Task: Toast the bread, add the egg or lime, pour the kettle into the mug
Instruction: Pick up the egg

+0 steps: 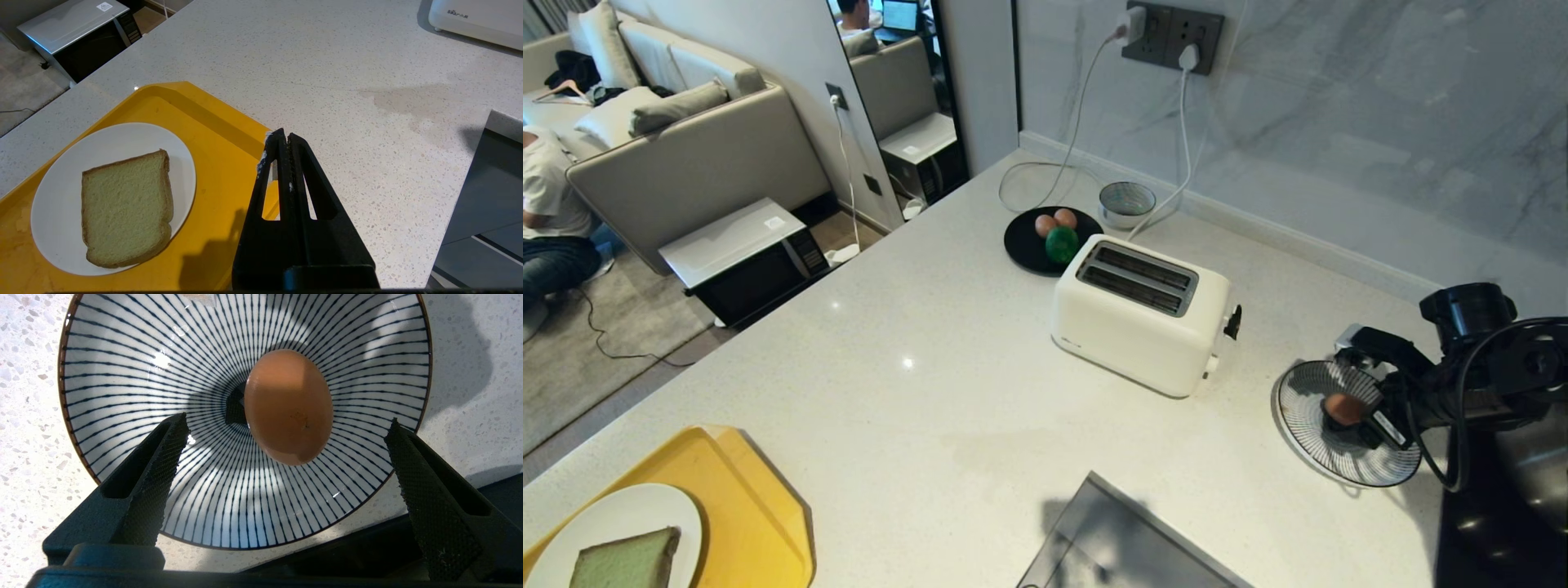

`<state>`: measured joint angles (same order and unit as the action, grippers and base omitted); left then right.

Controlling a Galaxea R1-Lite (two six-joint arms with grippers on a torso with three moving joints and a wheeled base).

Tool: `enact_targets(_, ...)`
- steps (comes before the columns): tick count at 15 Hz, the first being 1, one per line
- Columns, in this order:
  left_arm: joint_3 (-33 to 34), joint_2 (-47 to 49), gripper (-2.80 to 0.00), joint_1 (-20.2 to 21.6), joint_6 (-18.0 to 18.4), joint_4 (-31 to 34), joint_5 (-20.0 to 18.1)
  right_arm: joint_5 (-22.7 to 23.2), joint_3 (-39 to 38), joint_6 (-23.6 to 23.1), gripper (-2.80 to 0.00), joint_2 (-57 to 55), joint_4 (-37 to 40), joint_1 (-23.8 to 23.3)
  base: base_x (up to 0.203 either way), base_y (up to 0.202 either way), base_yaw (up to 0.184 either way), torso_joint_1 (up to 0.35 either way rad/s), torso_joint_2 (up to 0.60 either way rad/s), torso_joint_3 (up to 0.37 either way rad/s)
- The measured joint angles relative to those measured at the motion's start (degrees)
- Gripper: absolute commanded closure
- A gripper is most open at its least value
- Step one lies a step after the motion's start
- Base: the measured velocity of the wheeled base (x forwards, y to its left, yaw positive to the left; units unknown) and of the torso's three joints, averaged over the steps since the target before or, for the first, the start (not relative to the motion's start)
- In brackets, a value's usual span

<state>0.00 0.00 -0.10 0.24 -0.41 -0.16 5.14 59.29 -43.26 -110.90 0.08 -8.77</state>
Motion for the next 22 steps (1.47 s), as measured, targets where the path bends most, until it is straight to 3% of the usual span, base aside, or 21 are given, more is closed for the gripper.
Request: enact_targets(22, 0.00, 0.00, 0.00, 0.00, 0.00, 0.01, -0.01, -0.01, 3.12, 0.02, -2.80, -4.57, -0.01, -0.11, 0.000, 0.000, 0.000, 0.000, 0.00, 0.000)
